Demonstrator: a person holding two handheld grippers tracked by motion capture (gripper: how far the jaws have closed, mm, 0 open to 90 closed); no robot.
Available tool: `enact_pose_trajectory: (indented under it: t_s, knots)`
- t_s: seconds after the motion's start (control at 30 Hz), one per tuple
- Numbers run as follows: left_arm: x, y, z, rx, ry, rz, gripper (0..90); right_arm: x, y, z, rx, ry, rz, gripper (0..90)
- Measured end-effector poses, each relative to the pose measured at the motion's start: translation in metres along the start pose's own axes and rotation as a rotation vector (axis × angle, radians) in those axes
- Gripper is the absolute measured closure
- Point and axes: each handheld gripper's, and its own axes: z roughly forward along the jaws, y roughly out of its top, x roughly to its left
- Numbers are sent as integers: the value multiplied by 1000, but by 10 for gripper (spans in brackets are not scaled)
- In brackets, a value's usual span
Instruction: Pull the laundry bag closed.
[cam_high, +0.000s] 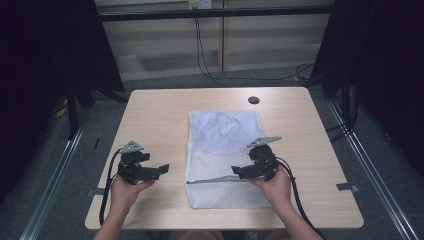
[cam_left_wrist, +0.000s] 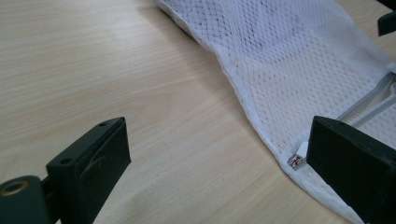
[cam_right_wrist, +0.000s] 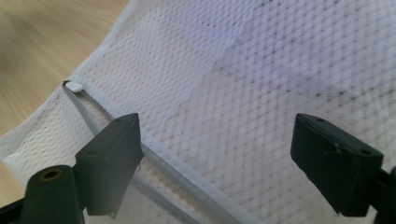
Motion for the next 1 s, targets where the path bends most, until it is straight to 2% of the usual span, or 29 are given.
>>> enact_pose_trajectory:
  t_s: [0.1,0.23,0.53,0.67,1.0]
  knots:
    - [1,0,-1,-3,0,1,62,9,3,7,12,12,-2,168]
    - [1,0,-1,3,-3,4,66,14,5,11,22,25,8,178]
    - [0,0,0,1,-10,5,76,30,12,22,26,70,-1,216]
    - [-1,1,-1,-2,-15,10,79,37,14,26,34,76,-8,219]
    - [-3,3,-3,-2,-15,23,84,46,20,31,31,97,-10,225]
